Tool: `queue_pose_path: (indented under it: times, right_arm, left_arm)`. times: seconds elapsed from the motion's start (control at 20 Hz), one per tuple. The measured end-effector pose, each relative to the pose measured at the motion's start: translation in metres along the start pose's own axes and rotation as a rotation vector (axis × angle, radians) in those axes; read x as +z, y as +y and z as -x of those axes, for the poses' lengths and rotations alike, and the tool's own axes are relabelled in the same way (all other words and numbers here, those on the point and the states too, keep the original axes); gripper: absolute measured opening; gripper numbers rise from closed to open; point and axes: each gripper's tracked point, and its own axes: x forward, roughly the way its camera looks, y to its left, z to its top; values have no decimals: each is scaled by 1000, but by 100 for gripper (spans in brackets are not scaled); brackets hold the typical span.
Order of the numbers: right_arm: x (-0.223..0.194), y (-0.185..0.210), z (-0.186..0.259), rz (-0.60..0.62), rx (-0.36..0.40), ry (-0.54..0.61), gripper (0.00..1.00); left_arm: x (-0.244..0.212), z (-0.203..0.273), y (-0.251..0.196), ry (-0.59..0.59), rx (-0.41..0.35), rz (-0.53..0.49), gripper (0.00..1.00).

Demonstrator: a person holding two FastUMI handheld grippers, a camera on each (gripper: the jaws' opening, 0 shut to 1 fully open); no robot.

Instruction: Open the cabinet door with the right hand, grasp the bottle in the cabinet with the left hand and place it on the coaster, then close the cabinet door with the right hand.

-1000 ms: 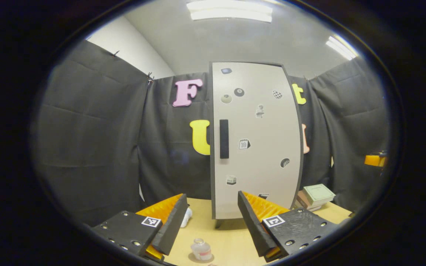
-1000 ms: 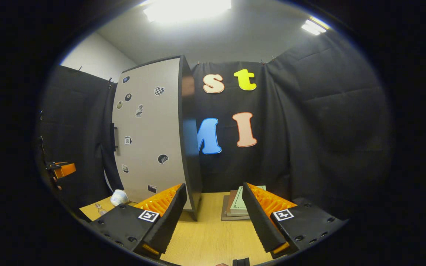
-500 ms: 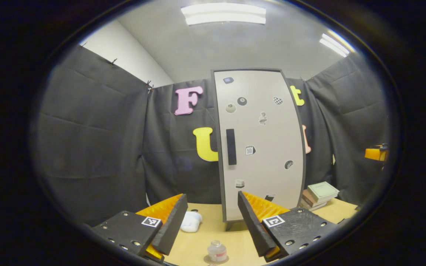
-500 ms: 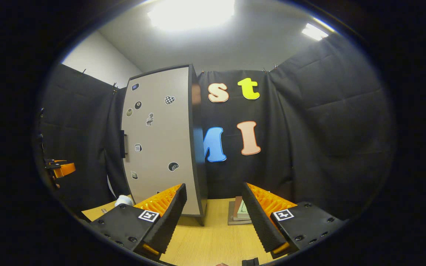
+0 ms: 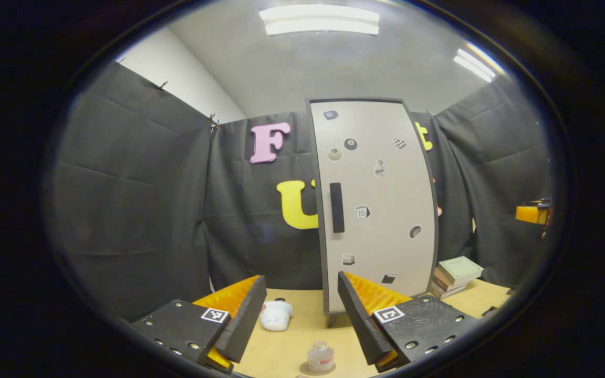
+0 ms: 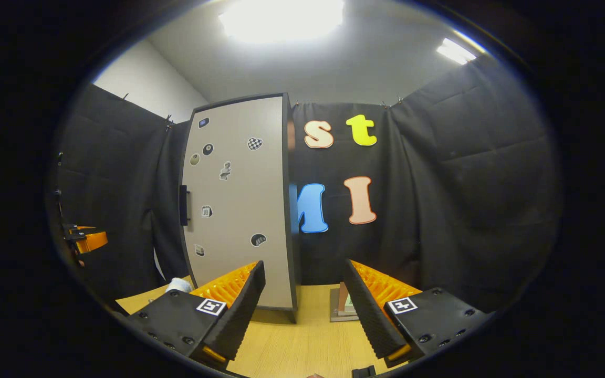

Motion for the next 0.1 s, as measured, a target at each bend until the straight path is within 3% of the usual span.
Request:
queue_pose_path:
  times: [0.1]
  right_arm:
    - [-1, 2, 0, 0, -1, 6, 96]
  left_arm:
    - [-1, -2, 2, -1, -1, 0, 82]
